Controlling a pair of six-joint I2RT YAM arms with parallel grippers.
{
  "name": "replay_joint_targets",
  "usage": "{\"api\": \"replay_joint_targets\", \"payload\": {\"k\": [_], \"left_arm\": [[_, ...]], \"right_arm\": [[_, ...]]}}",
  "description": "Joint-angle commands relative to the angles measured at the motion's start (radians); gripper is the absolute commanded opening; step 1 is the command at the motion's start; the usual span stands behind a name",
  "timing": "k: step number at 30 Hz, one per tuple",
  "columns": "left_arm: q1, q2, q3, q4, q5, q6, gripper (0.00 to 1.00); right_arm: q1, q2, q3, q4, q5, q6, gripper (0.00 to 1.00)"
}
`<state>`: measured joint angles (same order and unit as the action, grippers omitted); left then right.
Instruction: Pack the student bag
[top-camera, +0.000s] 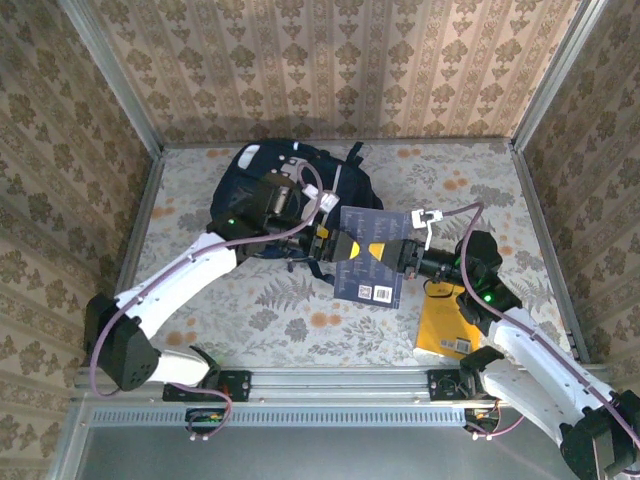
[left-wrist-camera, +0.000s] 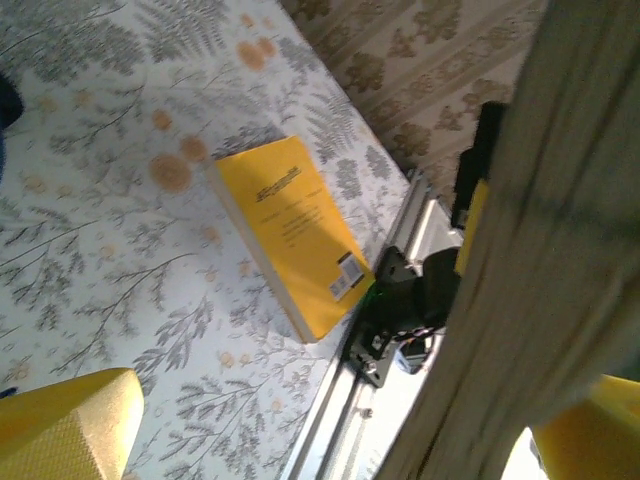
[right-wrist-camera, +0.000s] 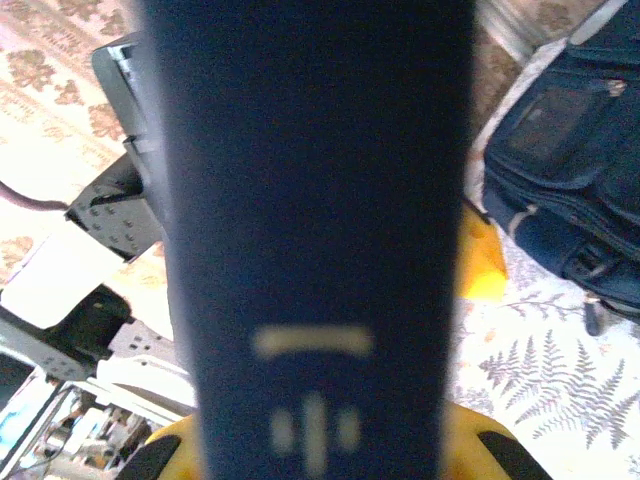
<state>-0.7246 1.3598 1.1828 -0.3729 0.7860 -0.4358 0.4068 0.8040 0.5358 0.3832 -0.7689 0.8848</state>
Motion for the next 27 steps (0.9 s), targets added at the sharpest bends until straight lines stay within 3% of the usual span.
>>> {"api": "replay_joint_targets", "payload": {"k": [1,9,11,13,20,25,27], "left_arm": [[0.008,-0.026,-0.017,0.100,0.098,0.004,0.97],[0.000,-0.074,-0.133,0.360,0.247,-0.110,0.84],[-0.001,-0.076,-0.158,0.428,0.275,-0.150,0.75],[-0.001,-0.079,-0.174,0.481,0.294,-0.179,0.60],[0.001,-0.090,-0.192,0.542,0.324,-0.196,0.20],[-0.001,-0.082,-0.219,0.648,0.370,-0.262,0.01],[-0.001,-0.080,-0.219,0.650,0.380,-0.263,0.00]], "right_arm": [[0.012,-0.029,0.041,0.075,-0.060,-0.008,0.00],[0.012,-0.036,0.029,0.047,-0.027,-0.027,0.00],[0.012,-0.034,0.029,0.048,-0.028,-0.029,0.00],[0.011,-0.034,0.027,0.042,-0.023,-0.033,0.00],[0.009,-0.034,0.011,0.047,-0.020,-0.037,0.00],[0.009,-0.035,0.000,0.059,-0.010,-0.035,0.00],[0.010,-0.034,-0.001,0.059,-0.005,-0.038,0.00]]}}
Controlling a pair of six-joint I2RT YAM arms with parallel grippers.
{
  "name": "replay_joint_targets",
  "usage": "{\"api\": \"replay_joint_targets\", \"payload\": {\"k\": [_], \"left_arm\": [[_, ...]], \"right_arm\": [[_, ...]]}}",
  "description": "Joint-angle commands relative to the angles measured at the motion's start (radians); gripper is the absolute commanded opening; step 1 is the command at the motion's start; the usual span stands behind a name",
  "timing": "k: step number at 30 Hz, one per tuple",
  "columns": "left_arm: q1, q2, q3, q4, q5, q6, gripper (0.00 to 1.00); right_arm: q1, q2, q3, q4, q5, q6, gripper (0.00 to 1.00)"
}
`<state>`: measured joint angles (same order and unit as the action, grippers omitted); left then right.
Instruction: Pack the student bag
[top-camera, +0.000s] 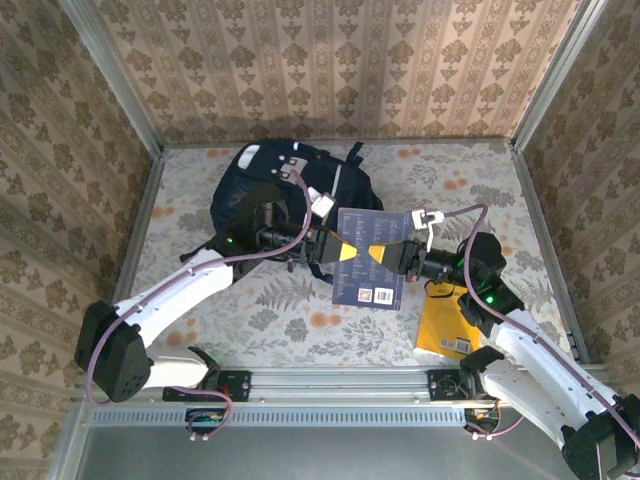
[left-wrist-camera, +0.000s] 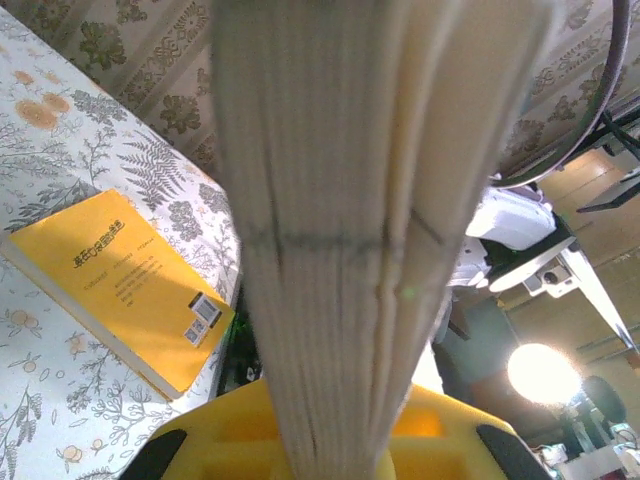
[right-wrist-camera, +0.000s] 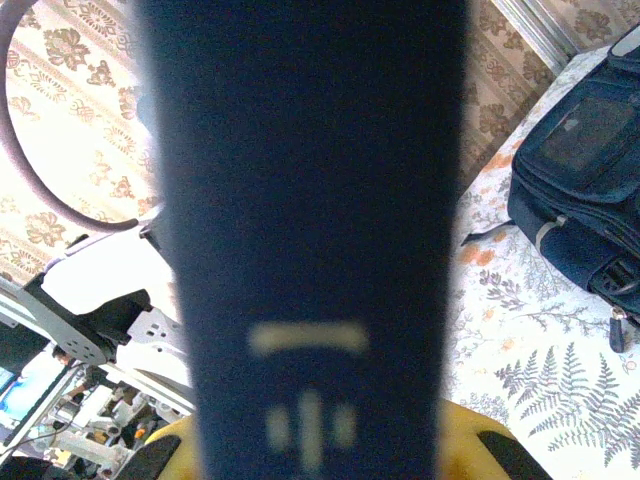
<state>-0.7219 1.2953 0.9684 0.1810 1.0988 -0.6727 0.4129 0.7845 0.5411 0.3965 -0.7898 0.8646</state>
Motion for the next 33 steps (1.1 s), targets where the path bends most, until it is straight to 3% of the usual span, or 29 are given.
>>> {"api": "replay_joint_targets", "payload": {"k": [1,5,8,9,12,16,23,33], "left_arm": [[-0.003,-0.013,-0.005,0.095,0.071,-0.025,0.00],[0.024,-0.035,-0.018,0.079,-0.013,-0.015,0.00],[0.059,-0.061,-0.044,0.099,-0.134,-0.044,0.00],[0.062,-0.066,-0.060,0.133,-0.173,-0.072,0.00],[0.064,-0.073,-0.107,0.240,-0.292,-0.162,0.00],[0.065,-0.097,-0.164,0.361,-0.434,-0.256,0.00],[0.055,-0.053,-0.162,0.479,-0.510,-0.375,0.00],[0.019,-0.003,-0.165,0.532,-0.563,-0.418,0.00]], "right_arm": [[0.003,-0.013,-0.007,0.041,0.019,-0.020,0.00],[0.003,-0.025,-0.007,-0.006,0.075,-0.036,0.01],[0.003,-0.066,-0.045,0.002,0.167,-0.024,0.48],[0.004,-0.075,-0.075,0.042,0.204,0.012,0.59],[0.040,-0.043,-0.210,0.320,0.344,0.220,0.75],[0.125,0.011,-0.276,0.509,0.505,0.298,0.76],[0.182,0.018,-0.276,0.581,0.657,0.264,0.75],[0.190,0.079,-0.243,0.631,0.727,0.274,0.49]]}}
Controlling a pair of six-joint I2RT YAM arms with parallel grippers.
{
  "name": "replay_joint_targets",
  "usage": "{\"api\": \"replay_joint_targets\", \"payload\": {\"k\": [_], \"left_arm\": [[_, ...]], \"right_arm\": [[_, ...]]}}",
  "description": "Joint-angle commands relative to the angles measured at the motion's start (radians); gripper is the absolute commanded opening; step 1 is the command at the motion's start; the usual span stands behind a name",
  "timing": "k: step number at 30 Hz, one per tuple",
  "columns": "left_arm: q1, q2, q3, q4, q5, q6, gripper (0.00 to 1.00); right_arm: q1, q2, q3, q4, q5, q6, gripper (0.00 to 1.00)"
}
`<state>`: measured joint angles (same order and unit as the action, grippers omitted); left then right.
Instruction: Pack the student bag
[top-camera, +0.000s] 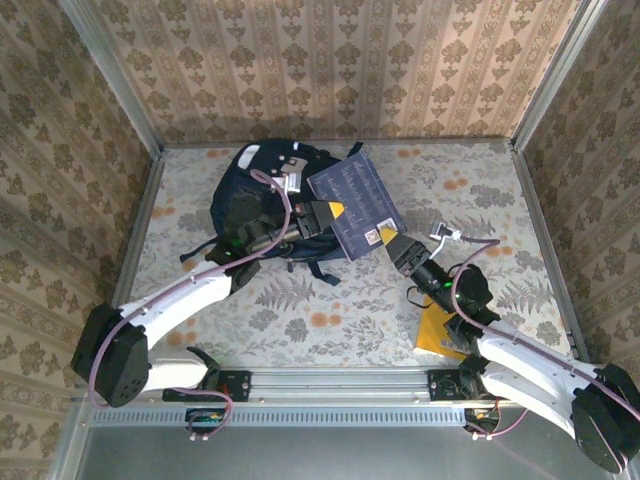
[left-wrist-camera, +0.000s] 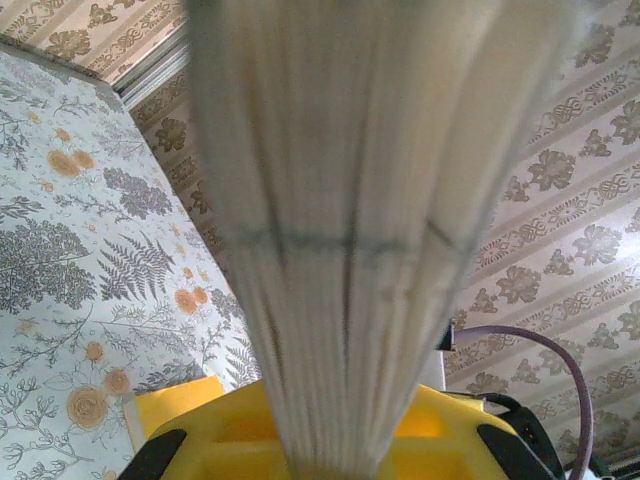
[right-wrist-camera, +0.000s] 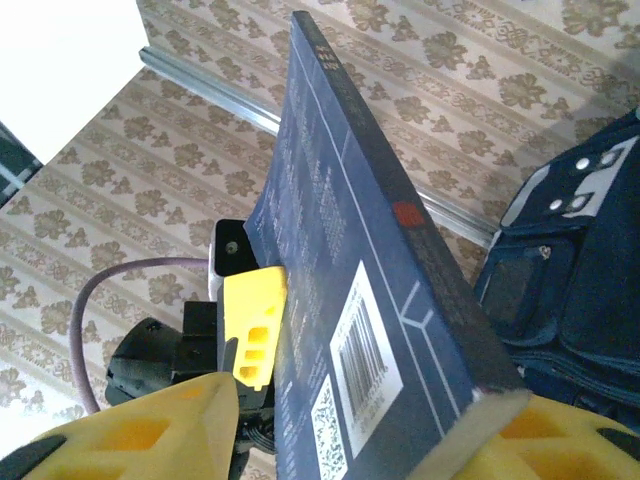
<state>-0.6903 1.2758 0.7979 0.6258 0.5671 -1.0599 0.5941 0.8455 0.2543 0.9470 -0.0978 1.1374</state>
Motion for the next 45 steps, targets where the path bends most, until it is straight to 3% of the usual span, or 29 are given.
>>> {"api": "replay_joint_targets", "payload": {"k": [1,11,16,17,19,21,22,25,30,36,42,45], "left_arm": [[-0.015,0.023,0.006,0.097,-0.033,-0.038,0.00],[-0.027,0.081,0.004,0.160,-0.048,-0.103,0.00],[-0.026,0.095,0.005,0.145,-0.044,-0.102,0.00],[-0.024,0.091,0.007,0.119,-0.041,-0.090,0.01],[-0.003,0.068,0.011,-0.001,-0.044,-0.022,0.26],[0.024,0.036,0.041,-0.220,-0.076,0.078,0.52],[0.039,0.028,0.077,-0.355,-0.105,0.146,0.59],[0.069,0.071,0.218,-0.693,-0.175,0.318,0.66],[0.108,0.256,0.425,-0.917,-0.177,0.495,0.69],[0.145,0.564,0.738,-1.107,-0.150,0.607,0.65],[0.164,0.808,1.007,-1.182,-0.080,0.679,0.63],[0.157,0.877,1.063,-1.180,-0.039,0.681,0.58]], "right_arm": [[0.011,0.031,0.049,0.093,0.035,0.003,0.47],[0.024,0.135,0.087,0.148,0.051,0.002,0.32],[0.021,0.137,0.087,0.109,0.091,-0.026,0.00],[0.018,0.122,0.081,0.076,0.109,-0.031,0.00],[-0.001,0.063,0.065,-0.038,0.146,-0.044,0.00],[-0.017,-0.032,0.077,-0.268,0.190,-0.084,0.00],[-0.017,-0.091,0.082,-0.390,0.232,-0.107,0.00],[-0.023,-0.226,0.082,-0.617,0.312,-0.185,0.00],[-0.047,-0.366,0.075,-0.840,0.334,-0.263,0.00],[-0.050,-0.454,0.117,-1.071,0.403,-0.266,0.00],[-0.049,-0.525,0.085,-1.058,0.336,-0.346,0.00],[-0.050,-0.555,0.050,-1.062,0.350,-0.341,0.00]]}}
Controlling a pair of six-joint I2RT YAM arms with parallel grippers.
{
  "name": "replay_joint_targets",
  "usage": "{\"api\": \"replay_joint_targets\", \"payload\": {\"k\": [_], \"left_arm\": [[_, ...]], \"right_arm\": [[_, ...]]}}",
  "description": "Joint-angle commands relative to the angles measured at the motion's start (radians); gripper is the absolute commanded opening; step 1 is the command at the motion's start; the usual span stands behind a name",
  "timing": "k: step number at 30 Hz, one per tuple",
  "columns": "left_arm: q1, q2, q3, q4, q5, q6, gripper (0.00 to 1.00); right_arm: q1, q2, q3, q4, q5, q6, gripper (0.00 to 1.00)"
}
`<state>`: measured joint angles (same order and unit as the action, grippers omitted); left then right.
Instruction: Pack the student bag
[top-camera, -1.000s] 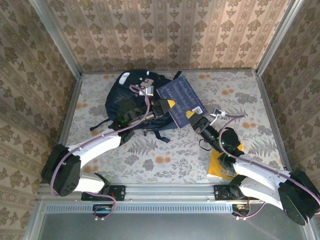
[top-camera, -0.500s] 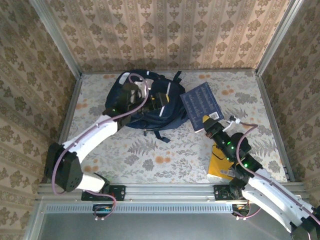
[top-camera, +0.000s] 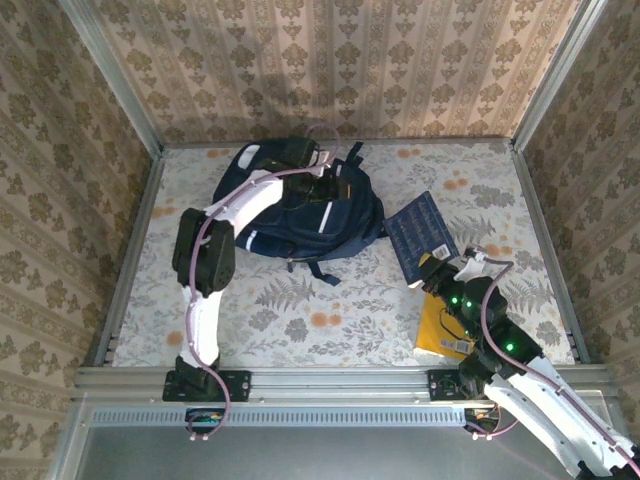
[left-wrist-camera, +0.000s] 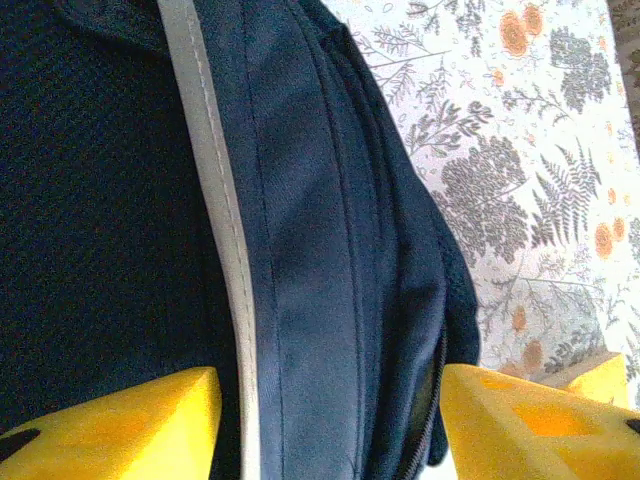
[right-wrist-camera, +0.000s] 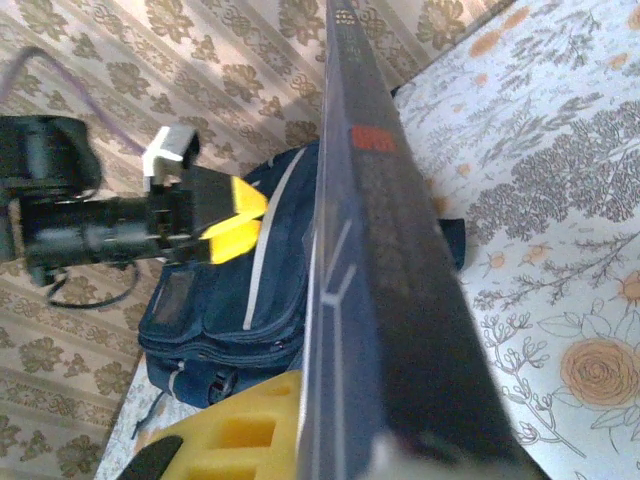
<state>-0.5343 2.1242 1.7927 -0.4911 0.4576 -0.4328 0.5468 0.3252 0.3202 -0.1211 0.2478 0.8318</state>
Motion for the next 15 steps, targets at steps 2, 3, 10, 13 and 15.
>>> {"api": "replay_joint_targets", "payload": {"k": [2,3,10,13,15], "left_arm": [[-0.010,0.056,0.082,-0.060,0.080,0.053,0.54],[-0.014,0.069,0.087,-0.058,0.082,0.052,0.52],[-0.024,0.155,0.178,-0.144,0.001,0.060,0.25],[-0.050,0.188,0.286,-0.285,-0.132,0.125,0.04],[-0.070,0.170,0.322,-0.333,-0.180,0.174,0.00]], "right_arm": [[-0.004,-0.041,-0.036,0.001,0.004,-0.029,0.00],[-0.004,-0.041,-0.047,0.010,-0.002,-0.027,0.00],[-0.011,-0.018,-0.076,0.092,-0.045,-0.031,0.00],[-0.015,-0.002,-0.058,0.093,-0.058,-0.056,0.00],[-0.017,0.005,-0.035,0.069,-0.052,-0.083,0.00]]}}
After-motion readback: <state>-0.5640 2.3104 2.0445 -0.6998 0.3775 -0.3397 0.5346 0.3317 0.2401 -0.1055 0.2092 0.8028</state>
